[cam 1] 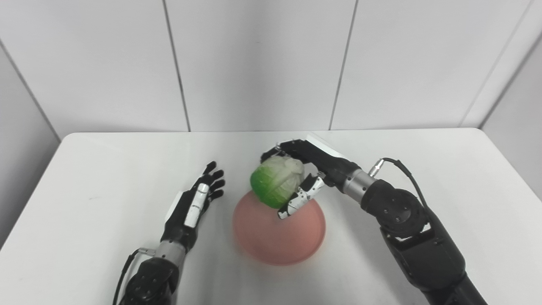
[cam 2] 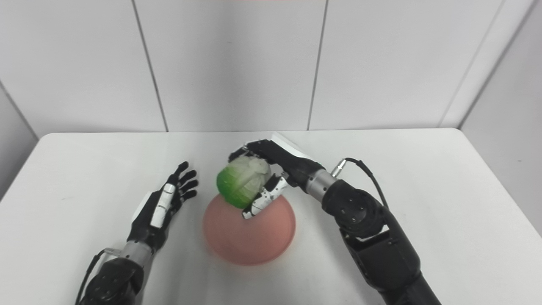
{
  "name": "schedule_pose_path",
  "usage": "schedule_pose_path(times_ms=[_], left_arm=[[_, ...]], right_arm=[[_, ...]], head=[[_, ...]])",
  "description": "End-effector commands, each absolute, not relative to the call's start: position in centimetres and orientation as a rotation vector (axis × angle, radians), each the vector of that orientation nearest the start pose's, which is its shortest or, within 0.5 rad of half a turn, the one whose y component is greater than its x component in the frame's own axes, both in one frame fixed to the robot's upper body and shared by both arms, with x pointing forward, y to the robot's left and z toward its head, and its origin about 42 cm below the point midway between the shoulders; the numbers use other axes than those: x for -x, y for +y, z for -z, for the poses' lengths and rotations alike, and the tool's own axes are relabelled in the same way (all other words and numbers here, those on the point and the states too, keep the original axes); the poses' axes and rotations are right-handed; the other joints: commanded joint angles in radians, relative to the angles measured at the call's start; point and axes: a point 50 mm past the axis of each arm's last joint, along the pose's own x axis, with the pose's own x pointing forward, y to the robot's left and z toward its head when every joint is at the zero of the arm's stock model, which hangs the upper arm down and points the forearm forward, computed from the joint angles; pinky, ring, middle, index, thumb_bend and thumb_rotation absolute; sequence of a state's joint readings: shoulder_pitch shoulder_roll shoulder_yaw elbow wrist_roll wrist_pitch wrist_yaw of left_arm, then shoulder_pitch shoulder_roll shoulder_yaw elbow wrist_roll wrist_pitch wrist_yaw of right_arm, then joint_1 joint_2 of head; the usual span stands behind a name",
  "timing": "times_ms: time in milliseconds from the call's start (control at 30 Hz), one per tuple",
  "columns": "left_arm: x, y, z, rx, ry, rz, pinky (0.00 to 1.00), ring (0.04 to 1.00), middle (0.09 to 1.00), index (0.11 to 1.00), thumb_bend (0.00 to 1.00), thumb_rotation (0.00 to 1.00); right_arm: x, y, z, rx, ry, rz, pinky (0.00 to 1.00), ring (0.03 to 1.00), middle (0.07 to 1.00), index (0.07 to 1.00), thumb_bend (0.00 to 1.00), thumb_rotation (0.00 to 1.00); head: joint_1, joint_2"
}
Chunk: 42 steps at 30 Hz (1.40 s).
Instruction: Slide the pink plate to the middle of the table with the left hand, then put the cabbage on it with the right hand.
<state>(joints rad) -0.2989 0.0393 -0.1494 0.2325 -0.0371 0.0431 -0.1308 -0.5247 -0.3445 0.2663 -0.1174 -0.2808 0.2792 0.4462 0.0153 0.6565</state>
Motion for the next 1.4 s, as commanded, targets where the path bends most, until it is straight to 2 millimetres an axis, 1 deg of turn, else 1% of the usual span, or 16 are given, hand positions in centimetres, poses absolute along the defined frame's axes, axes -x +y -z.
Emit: schedule_pose_path(times_ms=[0,167,300,467,900,1033,1233,1367], left_arm=[[-36.8,13.1,-11.1,-0.053,0.071,0.407,0.89,0.916,0.943,0.95,0.66,1.0],[-37.0,12.9,-11.2,-0.04,0.074,0.406,0.91,0.919,0.945,0.95,0.67,1.0],[-37.0,12.8,-11.2,-0.045,0.078,0.411,0.9,0.923,0.946,0.953,0.69,1.0],[-36.9,12.6,-11.5,-0.052,0.082,0.409,0.89,0.92,0.946,0.952,0.67,1.0],[-36.9,12.3,-11.7,-0.034,0.085,0.415,0.89,0.925,0.948,0.955,0.68,1.0],[-36.9,12.2,-11.8,-0.02,0.087,0.415,0.91,0.935,0.954,0.961,0.68,0.99],[-36.9,12.2,-11.8,-0.031,0.08,0.422,0.9,0.937,0.957,0.97,0.67,1.0],[-36.8,12.2,-11.9,-0.02,0.085,0.418,0.9,0.936,0.957,0.965,0.67,0.99]], right_arm=[[-40.2,-18.2,-28.2,0.766,-0.33,-0.567,0.41,0.454,0.47,0.499,0.53,0.0],[-40.3,-17.3,-26.9,0.832,-0.323,-0.581,0.44,0.464,0.474,0.495,0.53,0.0],[-40.2,-16.8,-26.7,0.919,-0.307,-0.561,0.43,0.46,0.474,0.497,0.53,0.0],[-40.0,-16.8,-26.6,0.977,-0.306,-0.555,0.44,0.468,0.482,0.489,0.53,0.0],[-40.0,-16.6,-26.1,1.024,-0.301,-0.587,0.45,0.47,0.484,0.488,0.53,0.0],[-39.9,-16.7,-26.2,1.06,-0.287,-0.596,0.44,0.467,0.483,0.489,0.53,0.0],[-39.8,-16.7,-26.1,1.079,-0.255,-0.625,0.42,0.456,0.468,0.504,0.53,0.0],[-39.9,-16.7,-25.8,1.088,-0.24,-0.645,0.43,0.464,0.467,0.506,0.53,0.0]], head=[[0.001,-0.001],[0.014,0.007],[0.014,0.012],[0.013,0.017],[0.022,0.025],[0.025,0.028],[0.026,0.029],[0.027,0.035]])
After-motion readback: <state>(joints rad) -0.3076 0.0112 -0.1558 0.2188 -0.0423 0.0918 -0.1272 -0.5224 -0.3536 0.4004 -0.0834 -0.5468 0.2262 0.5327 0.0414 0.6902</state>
